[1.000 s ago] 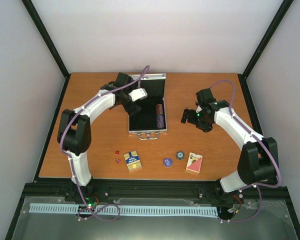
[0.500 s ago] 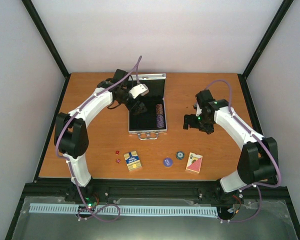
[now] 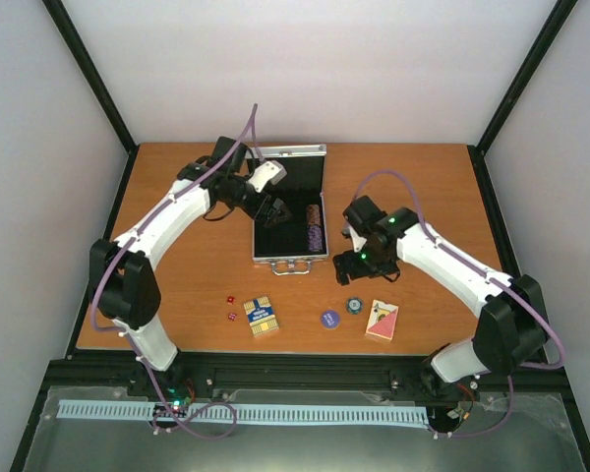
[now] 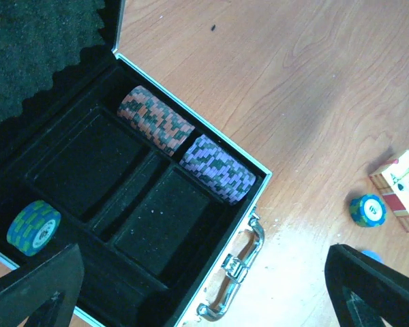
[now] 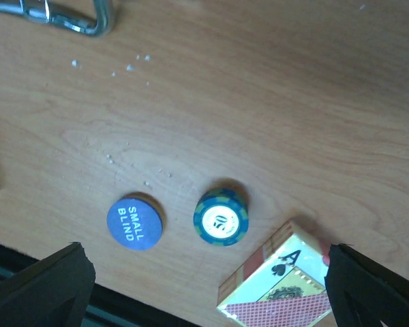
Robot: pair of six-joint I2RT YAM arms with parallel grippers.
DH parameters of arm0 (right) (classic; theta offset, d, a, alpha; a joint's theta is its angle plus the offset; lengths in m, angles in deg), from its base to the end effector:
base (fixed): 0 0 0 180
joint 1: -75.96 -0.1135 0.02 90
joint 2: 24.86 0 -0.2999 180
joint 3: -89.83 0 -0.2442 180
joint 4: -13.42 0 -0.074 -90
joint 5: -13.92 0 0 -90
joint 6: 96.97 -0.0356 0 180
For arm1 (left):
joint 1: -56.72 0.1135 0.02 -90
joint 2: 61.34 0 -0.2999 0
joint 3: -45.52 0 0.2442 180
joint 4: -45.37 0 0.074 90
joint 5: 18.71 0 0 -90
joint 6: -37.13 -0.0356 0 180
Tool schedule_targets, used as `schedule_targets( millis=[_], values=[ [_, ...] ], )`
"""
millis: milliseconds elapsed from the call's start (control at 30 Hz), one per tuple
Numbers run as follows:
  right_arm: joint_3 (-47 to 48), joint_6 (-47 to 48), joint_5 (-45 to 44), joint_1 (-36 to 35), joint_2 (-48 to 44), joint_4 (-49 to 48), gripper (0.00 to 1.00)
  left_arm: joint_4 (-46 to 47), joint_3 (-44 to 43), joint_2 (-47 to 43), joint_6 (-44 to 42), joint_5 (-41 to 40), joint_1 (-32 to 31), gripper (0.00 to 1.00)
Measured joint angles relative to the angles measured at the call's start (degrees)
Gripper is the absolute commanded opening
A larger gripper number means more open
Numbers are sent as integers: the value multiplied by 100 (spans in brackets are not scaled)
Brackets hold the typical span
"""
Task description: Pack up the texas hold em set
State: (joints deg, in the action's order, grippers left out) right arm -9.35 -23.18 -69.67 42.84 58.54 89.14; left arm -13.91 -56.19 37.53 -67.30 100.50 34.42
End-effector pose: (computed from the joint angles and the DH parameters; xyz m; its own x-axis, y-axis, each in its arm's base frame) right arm 0.2086 0.1408 0.2933 -0.9444 -0.2849 -0.1642 -0.3107 0.9367 0.1616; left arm 0.3341 -0.1558 0.3344 -0.6019 0.4820 -0.6367 0.7546 0.6041 -0.2561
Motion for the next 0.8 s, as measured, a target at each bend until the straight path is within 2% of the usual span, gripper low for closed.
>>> schedule_targets(
  millis=[467, 600, 800],
  values=[
    [-879, -481, 52, -619, 138, -337, 88, -284, 227, -385, 892, -22, -7, 100],
    [-879, -538, 44, -684, 343, -501, 81, -304, 227, -413, 1001, -22, -7, 100],
    [-927, -726, -39, -686, 608, -741, 76, -398, 229, -455, 1012, -15, -9, 100]
  ],
)
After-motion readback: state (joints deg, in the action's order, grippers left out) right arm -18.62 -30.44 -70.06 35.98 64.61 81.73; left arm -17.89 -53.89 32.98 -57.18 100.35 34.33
